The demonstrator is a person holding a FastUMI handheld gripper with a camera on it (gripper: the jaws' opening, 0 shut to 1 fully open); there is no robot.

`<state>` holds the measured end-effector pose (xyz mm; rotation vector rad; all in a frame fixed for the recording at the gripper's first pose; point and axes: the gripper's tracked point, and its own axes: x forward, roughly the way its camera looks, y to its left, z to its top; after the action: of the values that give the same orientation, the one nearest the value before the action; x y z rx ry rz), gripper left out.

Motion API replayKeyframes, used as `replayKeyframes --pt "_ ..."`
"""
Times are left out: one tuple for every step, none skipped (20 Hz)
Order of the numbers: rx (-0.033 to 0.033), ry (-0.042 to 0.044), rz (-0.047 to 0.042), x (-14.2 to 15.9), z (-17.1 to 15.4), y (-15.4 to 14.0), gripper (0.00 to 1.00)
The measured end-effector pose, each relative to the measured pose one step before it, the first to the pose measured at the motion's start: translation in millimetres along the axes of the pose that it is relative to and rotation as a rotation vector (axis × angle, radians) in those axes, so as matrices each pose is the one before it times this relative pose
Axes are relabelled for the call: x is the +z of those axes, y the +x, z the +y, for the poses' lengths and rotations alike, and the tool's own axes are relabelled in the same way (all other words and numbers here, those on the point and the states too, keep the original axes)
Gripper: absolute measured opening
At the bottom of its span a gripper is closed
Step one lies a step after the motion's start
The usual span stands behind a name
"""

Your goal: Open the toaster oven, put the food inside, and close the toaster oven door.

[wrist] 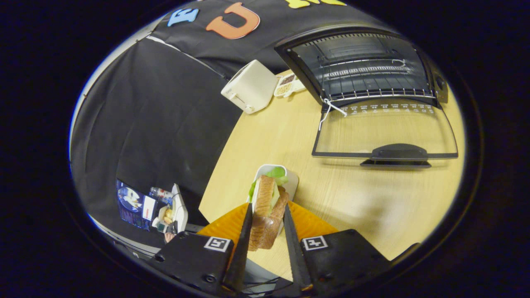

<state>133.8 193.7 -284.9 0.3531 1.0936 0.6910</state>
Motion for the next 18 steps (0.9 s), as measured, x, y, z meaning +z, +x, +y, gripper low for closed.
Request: replayKeyframes --pt "0.01682 0.02963 0.00074 1.39 1.80 0.57 0.47" --pt "0.01358 0.02944 -0.00023 0.25 1.25 -2.21 0.43" --pt "0.01149 0.02712 -0.00505 1.07 1.15 -0.96 0.41" --pt "0.00813 0.01870 -0.00259 0.93 -0.70 -1.84 0.39" --pt "0.01116 0.01904 -0.00919 2.02 0.89 -1.86 0.38" --pt "0.01410 0.01523 -0.00676 0.54 1.99 -1.56 0.37" --pt "0.01722 0.01697 -0.00678 1.87 2.29 -3.02 0.36" --pt "0.02204 0.02048 -0.00780 1.63 3.71 -3.86 0.36" --pt "0.02227 0.02590 -0.01500 4.19 3.65 -2.57 0.36" --pt "0.01499 0.01480 -0.00921 3.40 1.57 -2.31 0.36" --pt "0.00945 0.00746 -0.00152 2.91 -0.67 -2.66 0.36" --pt "0.01823 0.00976 -0.01434 5.30 1.94 -3.32 0.36" --pt "0.01962 0.01250 -0.01444 5.94 1.67 -2.34 0.36" --pt "0.02870 0.01198 -0.01833 6.01 3.19 -4.01 0.36" --pt "0.02757 0.00487 -0.01350 4.71 3.13 -6.01 0.35" --pt "0.03170 0.00618 -0.02389 7.33 5.57 -7.13 0.36" --pt "0.02687 0.00727 -0.02988 9.32 3.66 -5.17 0.35" --pt "0.02403 0.00924 -0.03403 9.16 4.76 -3.45 0.35"
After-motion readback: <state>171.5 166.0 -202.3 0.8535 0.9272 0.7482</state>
